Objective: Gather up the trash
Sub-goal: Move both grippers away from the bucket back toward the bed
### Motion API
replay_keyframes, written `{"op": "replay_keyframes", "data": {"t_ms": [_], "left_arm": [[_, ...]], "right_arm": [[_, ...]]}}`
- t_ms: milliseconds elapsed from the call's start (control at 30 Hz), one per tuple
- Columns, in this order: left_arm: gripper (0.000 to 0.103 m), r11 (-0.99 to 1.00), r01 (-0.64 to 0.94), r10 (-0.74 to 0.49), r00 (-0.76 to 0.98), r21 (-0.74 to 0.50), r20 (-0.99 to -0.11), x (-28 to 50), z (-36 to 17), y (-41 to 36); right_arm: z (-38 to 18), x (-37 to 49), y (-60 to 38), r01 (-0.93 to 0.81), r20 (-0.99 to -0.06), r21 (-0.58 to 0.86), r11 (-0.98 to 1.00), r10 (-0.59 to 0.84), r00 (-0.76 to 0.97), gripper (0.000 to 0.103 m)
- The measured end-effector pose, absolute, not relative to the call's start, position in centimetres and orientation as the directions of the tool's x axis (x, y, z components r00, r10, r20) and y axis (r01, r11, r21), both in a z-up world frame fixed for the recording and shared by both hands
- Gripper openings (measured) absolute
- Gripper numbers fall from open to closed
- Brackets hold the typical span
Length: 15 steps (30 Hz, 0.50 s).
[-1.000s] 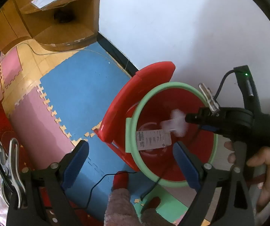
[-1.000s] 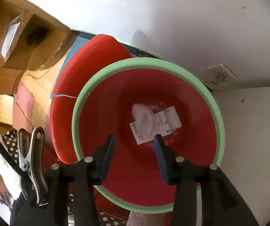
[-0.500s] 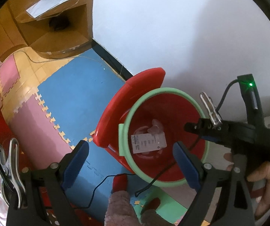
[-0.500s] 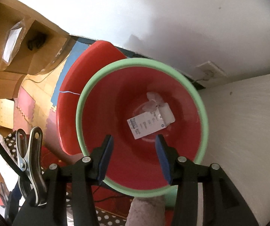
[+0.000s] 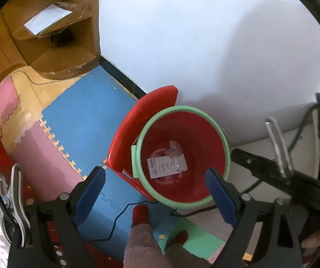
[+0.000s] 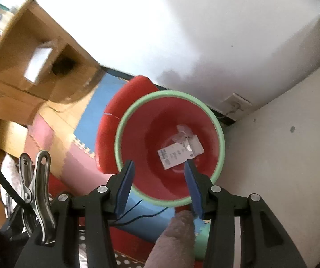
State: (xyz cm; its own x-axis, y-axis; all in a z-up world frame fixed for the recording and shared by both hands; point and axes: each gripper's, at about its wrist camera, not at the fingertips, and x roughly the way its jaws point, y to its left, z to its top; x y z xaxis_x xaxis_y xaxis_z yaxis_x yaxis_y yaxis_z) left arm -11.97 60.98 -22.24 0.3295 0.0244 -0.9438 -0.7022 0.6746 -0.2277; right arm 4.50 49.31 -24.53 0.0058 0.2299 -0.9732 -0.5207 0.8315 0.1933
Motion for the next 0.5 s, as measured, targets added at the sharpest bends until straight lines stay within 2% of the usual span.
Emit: {"op": "replay_keyframes", "data": {"t_ms": [133, 500], "left_arm": [[0.094, 0.692, -0.69, 0.041, 0.335, -0.215, -0.941, -12.5, -20.3, 60.4], [0.094, 0.718, -0.668, 0.066, 0.344, -0.194, -0.937, -14.6, -16.0, 57.3]], "right_arm": [[-22.0, 3.2, 47.8, -0.519, -0.959, 0.243, 0.819, 0.284, 0.0, 0.047], [-16.4, -0.4, 43.5, -0.577, -0.943, 0.258, 0.775, 0.332, 0.025, 0.047]]}}
